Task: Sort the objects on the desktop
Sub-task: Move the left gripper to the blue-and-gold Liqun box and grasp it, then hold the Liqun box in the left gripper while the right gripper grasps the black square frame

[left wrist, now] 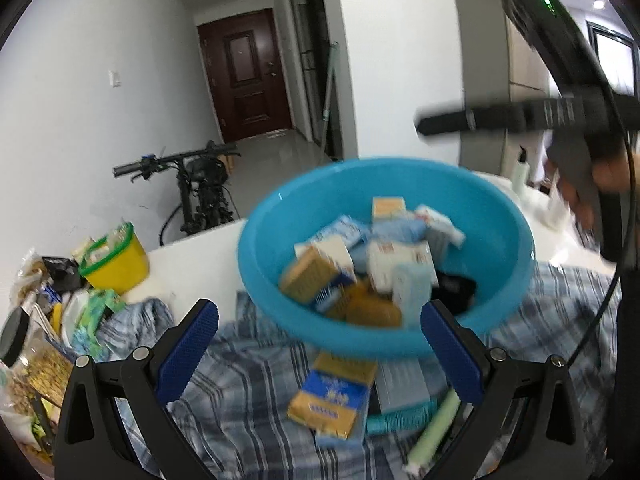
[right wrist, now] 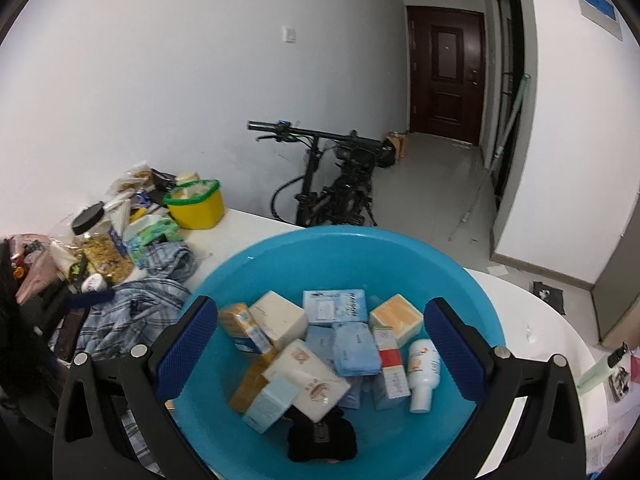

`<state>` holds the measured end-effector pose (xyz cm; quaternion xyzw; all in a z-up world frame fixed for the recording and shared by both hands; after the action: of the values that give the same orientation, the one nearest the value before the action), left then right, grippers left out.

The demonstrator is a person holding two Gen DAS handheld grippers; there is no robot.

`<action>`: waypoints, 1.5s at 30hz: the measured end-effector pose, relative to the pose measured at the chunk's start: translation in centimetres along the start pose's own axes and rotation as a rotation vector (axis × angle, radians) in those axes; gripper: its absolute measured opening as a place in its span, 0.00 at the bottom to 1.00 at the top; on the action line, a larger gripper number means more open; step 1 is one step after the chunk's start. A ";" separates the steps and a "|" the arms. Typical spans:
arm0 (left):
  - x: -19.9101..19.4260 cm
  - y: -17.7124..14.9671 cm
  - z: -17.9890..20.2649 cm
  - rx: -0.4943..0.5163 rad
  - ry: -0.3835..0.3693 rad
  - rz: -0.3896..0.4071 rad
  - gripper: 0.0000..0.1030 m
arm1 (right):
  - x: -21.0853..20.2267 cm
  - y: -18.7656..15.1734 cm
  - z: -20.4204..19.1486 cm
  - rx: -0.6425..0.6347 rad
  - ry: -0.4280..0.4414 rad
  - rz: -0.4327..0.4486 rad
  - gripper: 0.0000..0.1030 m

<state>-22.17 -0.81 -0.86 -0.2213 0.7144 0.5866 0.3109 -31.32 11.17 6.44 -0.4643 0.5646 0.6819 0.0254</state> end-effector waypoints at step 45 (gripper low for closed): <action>6.8 -8.5 1.5 -0.059 -0.291 -0.072 0.55 | 0.4 -1.5 -9.6 -0.223 -0.061 -0.040 1.00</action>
<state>-20.94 -0.85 -11.78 -0.1683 0.6357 0.6218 0.4252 -24.92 3.84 5.74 -0.4544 0.4748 0.7537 0.0043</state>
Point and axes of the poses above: each gripper's, at about its wrist camera, not at the fingertips, and x roughly the way its jaws point, z to its right, y to its top, the point moved 10 cm from there along x, roughly the way its jaws point, and after that the axes turned 6 degrees about -z, right-handed, at the moved point
